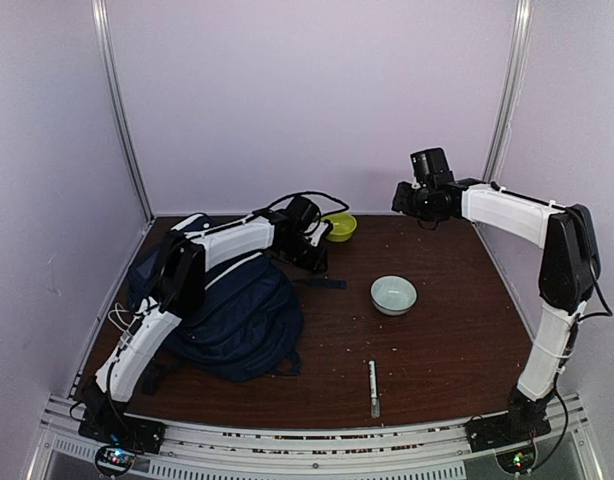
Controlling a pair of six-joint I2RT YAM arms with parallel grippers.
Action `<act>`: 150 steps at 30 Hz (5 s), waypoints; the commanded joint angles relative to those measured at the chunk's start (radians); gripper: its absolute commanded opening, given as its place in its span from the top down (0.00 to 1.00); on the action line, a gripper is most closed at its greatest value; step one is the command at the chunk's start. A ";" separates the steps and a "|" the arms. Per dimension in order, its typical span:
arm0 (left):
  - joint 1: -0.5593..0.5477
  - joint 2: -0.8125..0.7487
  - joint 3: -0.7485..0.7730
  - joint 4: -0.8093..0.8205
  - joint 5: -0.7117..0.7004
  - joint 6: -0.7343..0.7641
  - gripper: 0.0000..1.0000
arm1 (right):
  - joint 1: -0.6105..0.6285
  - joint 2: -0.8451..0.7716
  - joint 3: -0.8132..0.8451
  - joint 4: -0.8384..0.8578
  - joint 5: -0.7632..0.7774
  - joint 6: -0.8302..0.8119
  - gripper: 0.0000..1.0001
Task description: Pack the student bag
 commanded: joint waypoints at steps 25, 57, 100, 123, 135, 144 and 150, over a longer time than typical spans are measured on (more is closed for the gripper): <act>0.269 -0.513 -0.534 0.374 0.278 -0.042 0.57 | 0.276 0.682 0.788 -0.435 -0.017 0.022 0.64; 0.229 -0.109 0.005 0.168 0.314 -0.166 0.48 | 0.220 0.701 0.675 -0.198 -0.171 0.752 0.63; 0.286 -0.356 -0.350 0.224 0.378 -0.030 0.45 | 0.184 0.718 0.657 -0.222 -0.360 0.814 0.66; 0.283 -0.366 -0.348 0.128 0.337 0.058 0.45 | 0.188 0.634 0.789 -0.441 -0.196 -0.008 0.57; 0.260 -0.403 -0.328 0.108 0.289 0.078 0.45 | 0.106 0.554 0.750 -0.291 -0.380 0.118 0.64; 0.259 -0.433 -0.395 0.130 0.284 0.066 0.45 | -0.014 0.564 0.684 -0.117 -0.374 0.381 0.69; 0.260 -0.441 -0.411 0.119 0.277 0.080 0.44 | -0.054 0.633 0.681 -0.003 -0.398 0.513 0.69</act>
